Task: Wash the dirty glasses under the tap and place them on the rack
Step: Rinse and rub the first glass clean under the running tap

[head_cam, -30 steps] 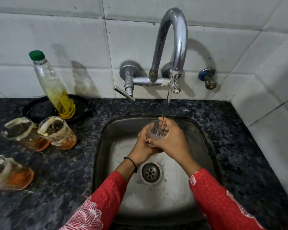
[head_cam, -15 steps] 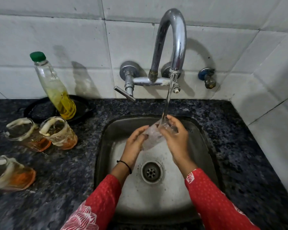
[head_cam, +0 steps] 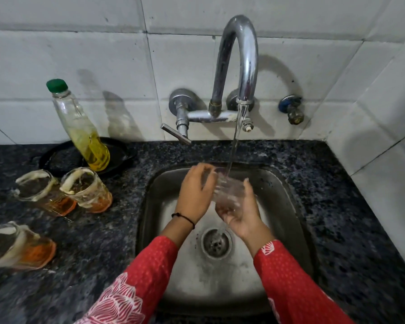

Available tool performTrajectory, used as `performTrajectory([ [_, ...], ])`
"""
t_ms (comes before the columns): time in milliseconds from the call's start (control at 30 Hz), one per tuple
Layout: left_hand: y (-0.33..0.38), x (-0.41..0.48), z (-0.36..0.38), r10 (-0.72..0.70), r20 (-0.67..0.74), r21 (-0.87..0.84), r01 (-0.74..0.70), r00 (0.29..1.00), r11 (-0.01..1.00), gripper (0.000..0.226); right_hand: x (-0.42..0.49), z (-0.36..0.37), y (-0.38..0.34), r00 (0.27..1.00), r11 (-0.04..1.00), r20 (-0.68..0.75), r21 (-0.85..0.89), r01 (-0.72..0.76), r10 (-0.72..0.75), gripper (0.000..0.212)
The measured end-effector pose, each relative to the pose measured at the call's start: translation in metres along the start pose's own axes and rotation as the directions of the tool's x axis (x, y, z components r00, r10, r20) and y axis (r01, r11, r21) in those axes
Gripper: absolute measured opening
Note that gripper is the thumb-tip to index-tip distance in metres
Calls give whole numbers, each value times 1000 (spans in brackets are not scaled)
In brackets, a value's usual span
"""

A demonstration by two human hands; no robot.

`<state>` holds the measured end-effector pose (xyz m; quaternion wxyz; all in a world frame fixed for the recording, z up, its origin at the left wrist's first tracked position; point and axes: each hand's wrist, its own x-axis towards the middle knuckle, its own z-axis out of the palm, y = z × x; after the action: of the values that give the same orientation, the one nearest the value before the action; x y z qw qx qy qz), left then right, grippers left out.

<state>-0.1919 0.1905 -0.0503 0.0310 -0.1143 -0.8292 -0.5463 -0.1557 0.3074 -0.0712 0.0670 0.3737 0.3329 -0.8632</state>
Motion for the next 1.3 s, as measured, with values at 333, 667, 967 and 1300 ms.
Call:
performTrajectory([
  [333, -16, -34, 4, -529, 517, -751, 653, 673, 96, 23, -18, 31, -20, 892, 846, 333, -335, 416, -306, 41],
  [667, 39, 60, -52, -101, -353, -190, 34, 930, 981, 29, -48, 44, -38, 703, 472, 403, -535, 700, -586, 58],
  [967, 53, 55, -63, 173, -152, 295, -122, 973, 948, 35, -61, 48, -22, 708, 507, 371, -508, 696, -600, 61],
  [1300, -6, -84, -45, -151, 252, 24, 150, 956, 988, 23, -93, 11, 21, 951, 760, 281, -589, 276, -128, 28],
])
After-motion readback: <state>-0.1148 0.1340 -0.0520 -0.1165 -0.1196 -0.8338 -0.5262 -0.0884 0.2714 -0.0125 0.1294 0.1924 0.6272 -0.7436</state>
